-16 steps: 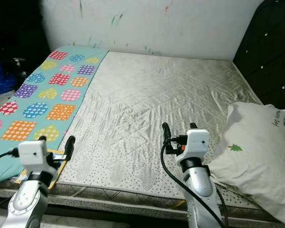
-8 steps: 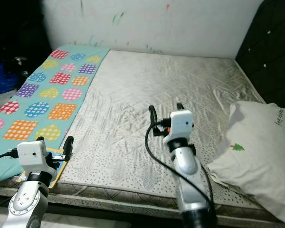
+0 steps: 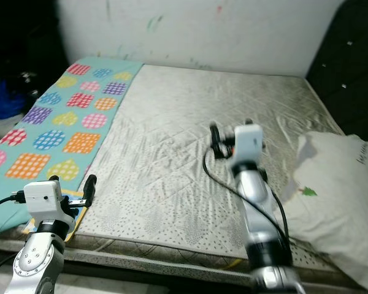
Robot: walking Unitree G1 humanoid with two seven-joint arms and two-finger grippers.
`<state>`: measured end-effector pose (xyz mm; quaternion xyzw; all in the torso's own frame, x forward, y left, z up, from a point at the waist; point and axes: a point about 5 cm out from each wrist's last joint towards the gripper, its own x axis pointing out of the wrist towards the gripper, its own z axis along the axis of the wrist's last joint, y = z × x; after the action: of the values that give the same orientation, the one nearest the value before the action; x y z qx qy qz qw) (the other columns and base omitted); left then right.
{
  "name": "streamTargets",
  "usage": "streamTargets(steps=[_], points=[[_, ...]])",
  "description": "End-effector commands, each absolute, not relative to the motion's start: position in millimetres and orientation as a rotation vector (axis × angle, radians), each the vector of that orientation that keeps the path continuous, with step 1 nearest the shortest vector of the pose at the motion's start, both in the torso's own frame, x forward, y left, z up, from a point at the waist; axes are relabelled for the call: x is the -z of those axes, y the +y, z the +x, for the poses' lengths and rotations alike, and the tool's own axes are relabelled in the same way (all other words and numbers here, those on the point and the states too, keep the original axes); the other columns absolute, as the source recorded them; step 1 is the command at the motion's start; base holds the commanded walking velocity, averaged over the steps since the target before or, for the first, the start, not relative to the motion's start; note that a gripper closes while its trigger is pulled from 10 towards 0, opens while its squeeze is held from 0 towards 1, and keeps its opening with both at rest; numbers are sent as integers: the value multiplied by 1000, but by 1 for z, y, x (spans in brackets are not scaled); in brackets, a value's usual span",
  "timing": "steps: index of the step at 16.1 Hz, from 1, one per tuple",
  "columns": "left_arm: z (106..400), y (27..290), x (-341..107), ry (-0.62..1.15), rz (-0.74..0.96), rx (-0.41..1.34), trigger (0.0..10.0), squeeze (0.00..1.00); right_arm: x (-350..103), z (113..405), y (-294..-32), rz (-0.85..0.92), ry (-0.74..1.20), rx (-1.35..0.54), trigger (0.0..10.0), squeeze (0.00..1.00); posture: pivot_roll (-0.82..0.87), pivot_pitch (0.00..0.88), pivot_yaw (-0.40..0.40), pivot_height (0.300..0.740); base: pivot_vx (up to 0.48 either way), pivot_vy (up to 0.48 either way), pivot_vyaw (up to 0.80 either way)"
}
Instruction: Clean up the room
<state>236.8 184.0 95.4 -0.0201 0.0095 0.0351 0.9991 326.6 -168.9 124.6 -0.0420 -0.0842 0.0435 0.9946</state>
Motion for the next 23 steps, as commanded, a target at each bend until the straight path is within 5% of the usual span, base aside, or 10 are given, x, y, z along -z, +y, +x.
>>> streamTargets(steps=[1,5,11,16,21,23], points=[[235,187,-100,5,-33,-78,10000,0,-111,312,-178,-89,-134,-84,10000,0,27,45,-40,740,0,0,0],[233,189,-100,13,-31,-76,10000,0,-87,264,-202,-29,-34,0,10000,0,-3,68,-24,740,0,0,0],[235,198,-103,4,4,-103,10000,0,-71,236,-235,-6,62,189,10000,0,-1,79,-15,740,0,0,0],[243,189,-99,13,-28,-51,10000,0,-96,246,-238,10,-32,246,10000,0,-68,74,34,740,0,0,0],[259,179,-99,-4,-44,-14,10000,0,-92,256,-202,-51,-69,170,10000,0,-98,47,37,740,0,0,0],[258,181,-99,-15,-44,-31,10000,0,-88,257,-216,6,-38,234,10000,0,-83,40,21,740,0,0,0]])
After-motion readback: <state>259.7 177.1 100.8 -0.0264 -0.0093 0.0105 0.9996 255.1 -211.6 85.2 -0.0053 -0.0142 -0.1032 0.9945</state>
